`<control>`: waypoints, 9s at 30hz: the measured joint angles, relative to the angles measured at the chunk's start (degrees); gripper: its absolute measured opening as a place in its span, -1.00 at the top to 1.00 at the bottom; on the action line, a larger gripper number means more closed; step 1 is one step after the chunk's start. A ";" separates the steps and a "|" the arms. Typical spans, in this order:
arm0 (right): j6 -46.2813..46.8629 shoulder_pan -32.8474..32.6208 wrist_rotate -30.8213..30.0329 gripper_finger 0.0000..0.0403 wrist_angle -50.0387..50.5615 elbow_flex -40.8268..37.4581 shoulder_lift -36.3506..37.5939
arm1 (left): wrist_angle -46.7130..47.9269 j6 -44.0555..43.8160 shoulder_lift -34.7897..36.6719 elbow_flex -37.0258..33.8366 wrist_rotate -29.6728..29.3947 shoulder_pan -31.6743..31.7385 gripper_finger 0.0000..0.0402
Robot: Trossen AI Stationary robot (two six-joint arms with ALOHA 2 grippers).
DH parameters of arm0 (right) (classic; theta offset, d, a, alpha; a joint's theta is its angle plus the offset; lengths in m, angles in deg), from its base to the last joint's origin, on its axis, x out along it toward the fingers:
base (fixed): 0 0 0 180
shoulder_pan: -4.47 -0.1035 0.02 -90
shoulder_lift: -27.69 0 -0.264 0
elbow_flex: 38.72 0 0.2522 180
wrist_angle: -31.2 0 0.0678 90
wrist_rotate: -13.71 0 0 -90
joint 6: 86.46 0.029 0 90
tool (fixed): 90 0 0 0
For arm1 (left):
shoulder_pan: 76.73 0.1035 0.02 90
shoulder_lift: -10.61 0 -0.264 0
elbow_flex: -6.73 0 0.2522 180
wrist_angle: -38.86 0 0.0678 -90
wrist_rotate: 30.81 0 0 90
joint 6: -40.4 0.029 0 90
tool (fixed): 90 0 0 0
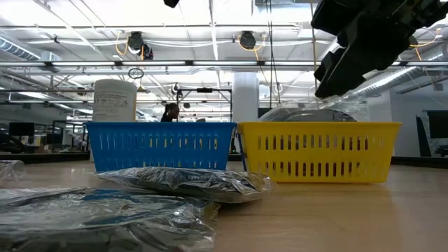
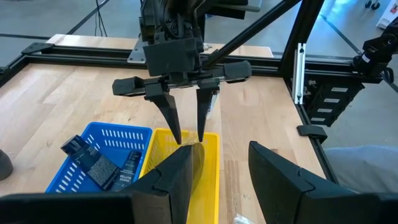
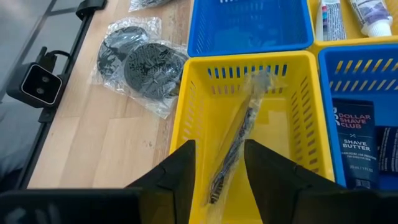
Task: Pick & Place Travel size toiletries
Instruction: Put the black hairbrush into the right yellow bin, then put the white toothpaste into the left yellow bin
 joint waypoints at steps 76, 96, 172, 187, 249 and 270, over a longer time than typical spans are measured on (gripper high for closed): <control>17.96 -23.54 -2.88 0.64 53.27 33.49 -5.34 | 0.33 -0.04 0.00 -0.01 0.02 0.73 0.24; 49.10 -18.33 0.21 0.29 63.56 25.57 -5.68 | 0.35 -0.88 0.00 -0.02 0.03 0.68 0.24; 49.66 -15.19 -3.66 0.96 44.76 12.39 6.90 | 0.37 -0.68 0.00 -0.02 0.04 0.57 0.24; 20.46 -10.29 -10.45 0.96 16.97 12.39 13.70 | -8.25 0.30 -2.57 -0.11 0.57 0.64 0.24; 1.76 -4.36 -10.40 0.92 4.92 12.41 13.38 | -26.44 0.96 -10.97 -0.02 16.74 8.98 0.78; -2.57 -4.46 -10.56 0.32 5.46 12.41 13.38 | -10.74 -1.01 -8.60 -0.04 9.59 9.22 0.78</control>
